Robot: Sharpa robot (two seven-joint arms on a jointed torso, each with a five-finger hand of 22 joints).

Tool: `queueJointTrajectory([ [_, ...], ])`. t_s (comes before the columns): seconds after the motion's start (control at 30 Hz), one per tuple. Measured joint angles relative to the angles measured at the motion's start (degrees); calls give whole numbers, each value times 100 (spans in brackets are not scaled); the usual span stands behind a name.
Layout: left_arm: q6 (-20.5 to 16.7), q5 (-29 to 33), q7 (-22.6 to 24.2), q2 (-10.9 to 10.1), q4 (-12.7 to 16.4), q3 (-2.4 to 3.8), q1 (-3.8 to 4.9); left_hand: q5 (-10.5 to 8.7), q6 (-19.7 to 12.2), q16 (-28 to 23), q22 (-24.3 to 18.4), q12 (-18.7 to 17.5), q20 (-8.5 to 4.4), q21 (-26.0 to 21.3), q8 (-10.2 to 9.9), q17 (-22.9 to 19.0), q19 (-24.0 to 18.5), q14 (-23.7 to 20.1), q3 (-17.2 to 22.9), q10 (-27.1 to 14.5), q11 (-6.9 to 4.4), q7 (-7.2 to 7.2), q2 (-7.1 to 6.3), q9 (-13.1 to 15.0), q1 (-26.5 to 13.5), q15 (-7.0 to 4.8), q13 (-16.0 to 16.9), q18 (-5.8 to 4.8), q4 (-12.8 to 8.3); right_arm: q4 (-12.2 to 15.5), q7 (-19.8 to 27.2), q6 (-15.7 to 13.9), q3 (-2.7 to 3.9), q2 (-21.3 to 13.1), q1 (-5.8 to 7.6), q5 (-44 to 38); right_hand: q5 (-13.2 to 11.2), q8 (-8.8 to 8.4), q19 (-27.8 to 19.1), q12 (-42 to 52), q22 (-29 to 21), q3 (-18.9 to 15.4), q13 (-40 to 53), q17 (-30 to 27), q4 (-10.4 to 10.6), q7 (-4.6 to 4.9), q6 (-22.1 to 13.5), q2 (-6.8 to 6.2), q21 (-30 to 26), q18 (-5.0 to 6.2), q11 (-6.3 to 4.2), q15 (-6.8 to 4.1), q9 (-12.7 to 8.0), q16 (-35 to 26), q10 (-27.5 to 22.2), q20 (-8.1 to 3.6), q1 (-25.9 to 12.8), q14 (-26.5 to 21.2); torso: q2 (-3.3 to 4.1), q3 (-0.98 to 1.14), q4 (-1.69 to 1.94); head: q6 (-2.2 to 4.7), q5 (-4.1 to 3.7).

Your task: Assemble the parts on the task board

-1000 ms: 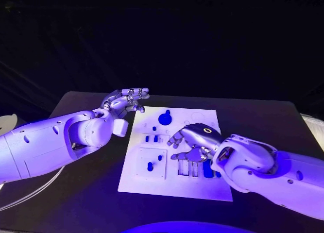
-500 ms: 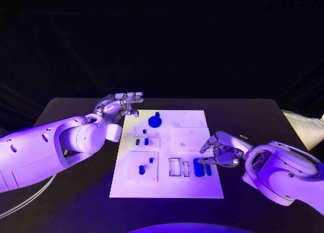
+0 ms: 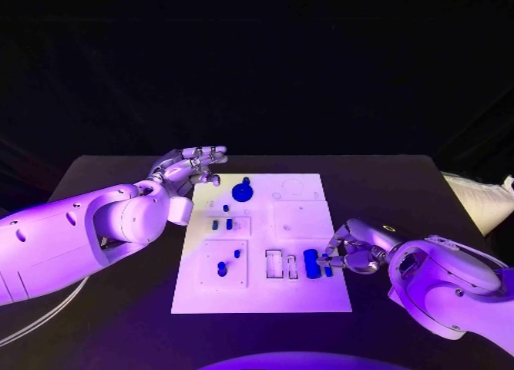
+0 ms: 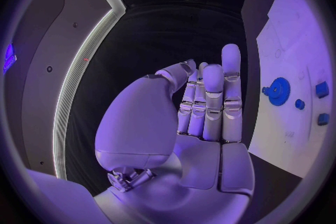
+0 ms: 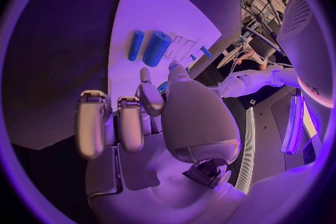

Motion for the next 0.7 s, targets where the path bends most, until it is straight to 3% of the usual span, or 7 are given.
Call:
queueJointTrajectory([
  [0.7,16,0,-8,-11,-4,-2,-3,0,0,0,0,0,0,0,0,1,0,1,0,0,0,0,0,0,0,1,-1,0,0,-336,-194,188,2,493,-144,-543,0,40,0,43,-2,-133,0,-1,8,4,-87,47,65,1,80,2,112,93,99,1,47,1,5,-3,-6,-33,65],
])
